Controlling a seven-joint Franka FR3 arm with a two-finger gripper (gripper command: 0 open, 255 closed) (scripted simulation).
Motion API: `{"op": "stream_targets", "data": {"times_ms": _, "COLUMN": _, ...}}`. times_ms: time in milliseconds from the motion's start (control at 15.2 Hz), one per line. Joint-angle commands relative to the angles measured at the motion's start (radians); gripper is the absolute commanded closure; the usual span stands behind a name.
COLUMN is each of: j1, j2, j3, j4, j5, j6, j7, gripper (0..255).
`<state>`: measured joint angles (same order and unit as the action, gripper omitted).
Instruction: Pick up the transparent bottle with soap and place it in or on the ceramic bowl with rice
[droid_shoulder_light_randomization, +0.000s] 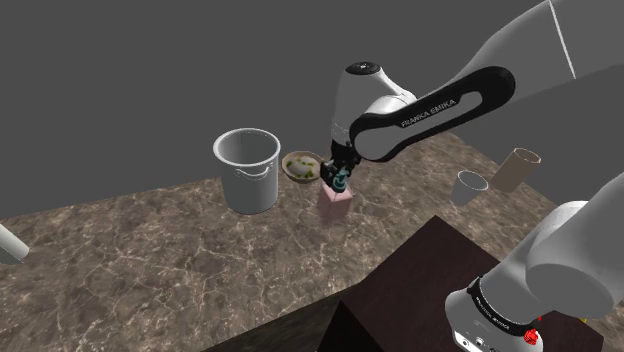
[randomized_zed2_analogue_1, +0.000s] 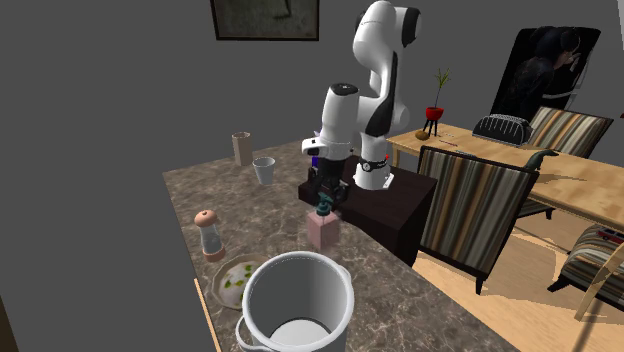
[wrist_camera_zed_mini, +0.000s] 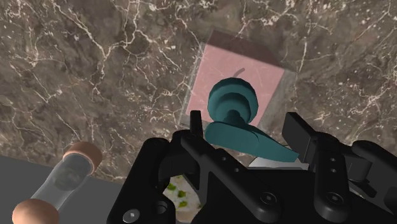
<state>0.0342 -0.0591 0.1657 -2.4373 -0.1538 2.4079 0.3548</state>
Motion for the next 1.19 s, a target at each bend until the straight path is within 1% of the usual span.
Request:
{"op": "stream_targets", "data": {"times_ms": 0, "j1": 0.001, "j2": -0.021, "j3": -0.001, "j4": 0.01, "j5": 0.01, "j6": -0.03, "j7": -0.011, "gripper": 255}}
{"op": "stream_targets", "data": {"times_ms": 1122, "j1": 0.009, "j2": -0.145, "j3": -0.007, "j4": 0.118, "j5": 0.058, "j6": -0.258, "j7": -0.063, "gripper": 255}}
